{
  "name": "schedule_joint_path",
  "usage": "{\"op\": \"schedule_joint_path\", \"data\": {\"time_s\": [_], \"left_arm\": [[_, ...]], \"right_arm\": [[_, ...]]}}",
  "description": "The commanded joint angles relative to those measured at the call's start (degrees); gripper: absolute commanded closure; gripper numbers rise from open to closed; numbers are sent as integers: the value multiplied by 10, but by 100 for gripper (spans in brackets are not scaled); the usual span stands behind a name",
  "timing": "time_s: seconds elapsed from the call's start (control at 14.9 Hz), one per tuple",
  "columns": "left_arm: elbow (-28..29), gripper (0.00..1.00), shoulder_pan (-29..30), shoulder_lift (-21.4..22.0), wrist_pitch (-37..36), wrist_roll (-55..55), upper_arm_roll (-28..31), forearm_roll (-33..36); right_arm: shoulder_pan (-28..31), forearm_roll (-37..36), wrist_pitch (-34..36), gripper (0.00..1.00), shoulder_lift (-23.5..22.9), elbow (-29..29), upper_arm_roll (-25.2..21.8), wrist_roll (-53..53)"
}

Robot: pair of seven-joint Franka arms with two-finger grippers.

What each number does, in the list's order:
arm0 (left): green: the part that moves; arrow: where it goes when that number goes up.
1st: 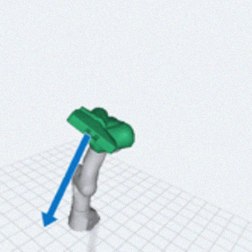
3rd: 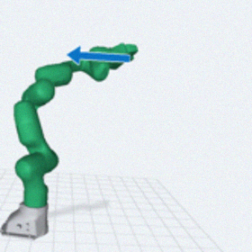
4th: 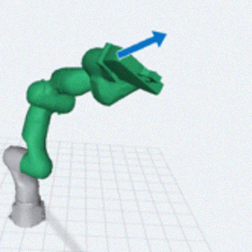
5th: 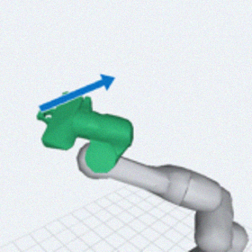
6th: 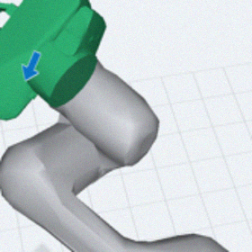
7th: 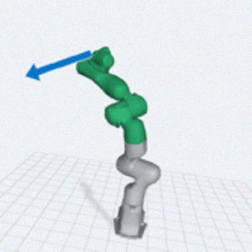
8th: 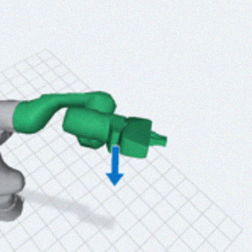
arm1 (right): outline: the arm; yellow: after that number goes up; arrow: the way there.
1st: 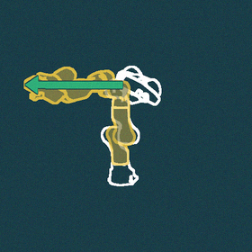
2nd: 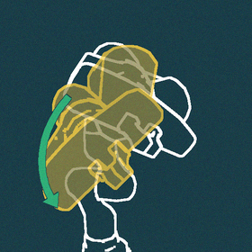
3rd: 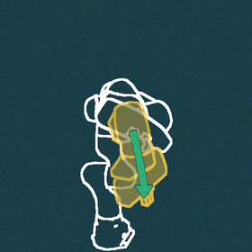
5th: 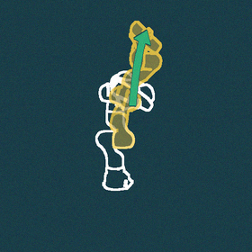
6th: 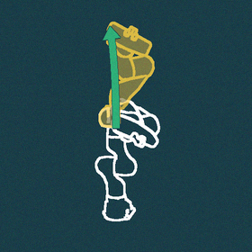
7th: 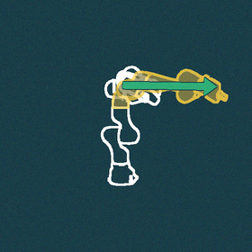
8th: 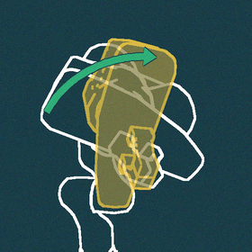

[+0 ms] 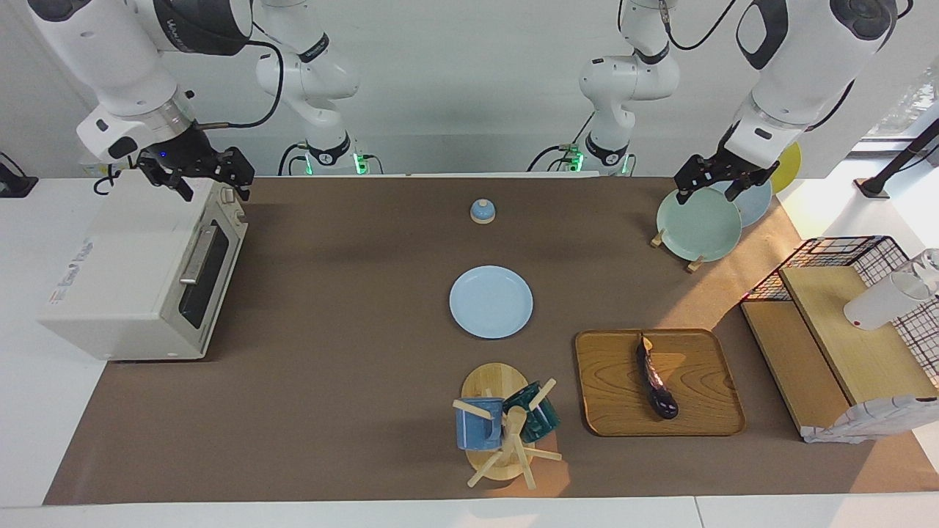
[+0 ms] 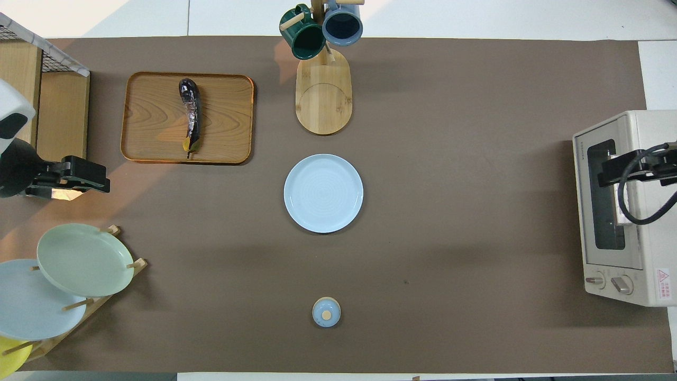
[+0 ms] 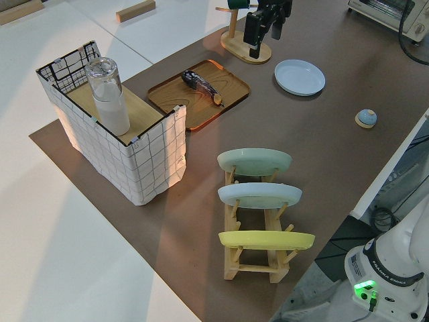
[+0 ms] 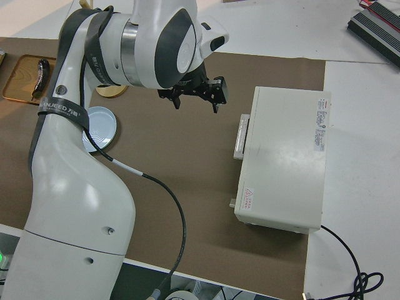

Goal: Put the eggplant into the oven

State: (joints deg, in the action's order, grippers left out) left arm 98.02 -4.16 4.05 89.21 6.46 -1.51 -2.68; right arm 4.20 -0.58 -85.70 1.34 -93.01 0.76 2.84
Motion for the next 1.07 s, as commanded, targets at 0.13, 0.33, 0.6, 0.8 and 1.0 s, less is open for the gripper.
{"op": "schedule_joint_path", "data": {"time_s": [0.13,0.33,0.6,0.8,1.0], "left_arm": [[6,0,2,7,9,-1,-4,6],[6,0,2,7,9,0,-3,6],[9,0,0,7,24,3,-7,6],[28,0,0,11,53,17,-7,6],[31,0,-1,-14,107,16,-8,2]], "right_arm": [[9,7,2,0,5,-4,6,9],[9,15,-3,0,6,-8,9,27],[23,7,-97,100,42,-106,-2,63],[34,-3,-184,100,67,-205,-14,68],[33,-99,-224,100,32,-206,-13,69]]}}
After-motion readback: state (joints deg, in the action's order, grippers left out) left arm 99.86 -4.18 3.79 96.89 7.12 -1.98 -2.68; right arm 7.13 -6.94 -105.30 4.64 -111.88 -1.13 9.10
